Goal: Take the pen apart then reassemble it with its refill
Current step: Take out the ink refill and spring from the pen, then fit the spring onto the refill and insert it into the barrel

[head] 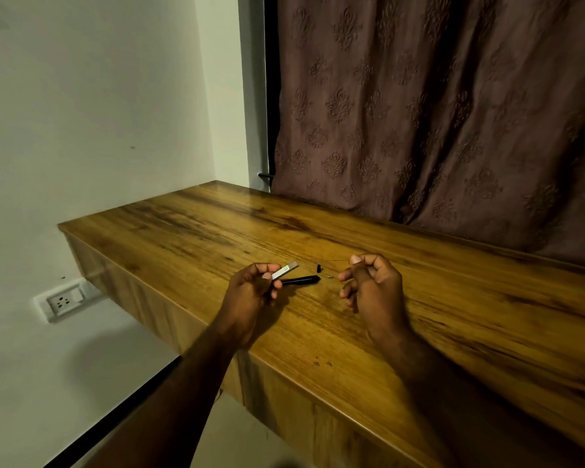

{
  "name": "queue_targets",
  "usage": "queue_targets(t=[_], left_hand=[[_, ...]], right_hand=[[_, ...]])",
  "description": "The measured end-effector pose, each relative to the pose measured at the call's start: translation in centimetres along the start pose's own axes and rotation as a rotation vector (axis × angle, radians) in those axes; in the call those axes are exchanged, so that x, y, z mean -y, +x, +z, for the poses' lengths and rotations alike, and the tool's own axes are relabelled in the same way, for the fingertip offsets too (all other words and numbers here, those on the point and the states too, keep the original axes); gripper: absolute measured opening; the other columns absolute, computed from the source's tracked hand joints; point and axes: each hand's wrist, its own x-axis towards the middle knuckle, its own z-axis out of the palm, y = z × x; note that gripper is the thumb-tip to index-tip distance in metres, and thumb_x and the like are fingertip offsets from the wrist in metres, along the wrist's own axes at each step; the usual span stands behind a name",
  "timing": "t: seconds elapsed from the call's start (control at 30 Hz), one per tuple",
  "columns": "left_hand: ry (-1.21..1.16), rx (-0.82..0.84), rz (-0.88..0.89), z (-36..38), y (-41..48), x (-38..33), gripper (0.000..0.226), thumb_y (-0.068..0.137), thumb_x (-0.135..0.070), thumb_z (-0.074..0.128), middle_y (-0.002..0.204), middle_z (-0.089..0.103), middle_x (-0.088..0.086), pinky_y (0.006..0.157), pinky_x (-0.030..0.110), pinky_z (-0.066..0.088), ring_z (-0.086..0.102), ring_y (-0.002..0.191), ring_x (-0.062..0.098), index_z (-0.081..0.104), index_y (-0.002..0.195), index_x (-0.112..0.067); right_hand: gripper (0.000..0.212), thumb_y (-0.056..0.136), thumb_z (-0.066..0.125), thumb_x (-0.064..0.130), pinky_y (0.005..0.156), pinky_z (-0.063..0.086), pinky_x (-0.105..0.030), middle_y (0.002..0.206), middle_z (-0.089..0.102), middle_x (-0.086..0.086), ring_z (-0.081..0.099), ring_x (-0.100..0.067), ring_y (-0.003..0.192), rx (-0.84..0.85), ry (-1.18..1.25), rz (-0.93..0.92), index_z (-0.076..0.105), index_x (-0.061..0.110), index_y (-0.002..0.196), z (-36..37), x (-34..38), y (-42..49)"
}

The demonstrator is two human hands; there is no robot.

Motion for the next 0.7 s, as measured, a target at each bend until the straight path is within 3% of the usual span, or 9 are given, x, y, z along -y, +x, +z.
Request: queue_targets(t=[0.4,0.57,0.7], left_hand=[[0.030,-0.014,0.002,0.2,0.0,0.0,0.020,0.094,0.007,0.040,0.073,0.058,0.009,0.051,0.019,0.045,0.052,0.058,0.014,0.056,0.095,-0.004],[0.022,-0.008,0.005,0.6,-0.3,-0.2,0.012,0.097,-0.003,0.042,0.076,0.064,0.013,0.055,0.023,0.050,0.060,0.060,0.018,0.053,0.093,-0.008],[0.041,0.002,0.013,0.5,-0.3,-0.2,0.011,0.098,-0.004,0.042,0.075,0.064,0.013,0.055,0.025,0.050,0.061,0.060,0.019,0.051,0.094,-0.008]], right_hand=[[0.008,0.098,0.051,0.015,0.039,0.037,-0.024,0.070,0.066,-0.005,0.051,-0.014,0.045,-0.001,-0.094,-0.031,0.058,0.013,0.094,-0.4,-0.9,0.5],[0.009,0.097,0.053,0.017,0.045,0.042,-0.020,0.075,0.068,-0.003,0.056,-0.012,0.051,-0.023,-0.379,-0.118,0.059,0.017,0.089,-1.9,-1.7,1.9],[0.010,0.096,0.053,0.023,0.057,0.054,-0.036,0.075,0.069,0.000,0.059,-0.014,0.058,-0.011,-0.628,-0.165,0.059,0.020,0.088,-2.9,-2.4,2.6]])
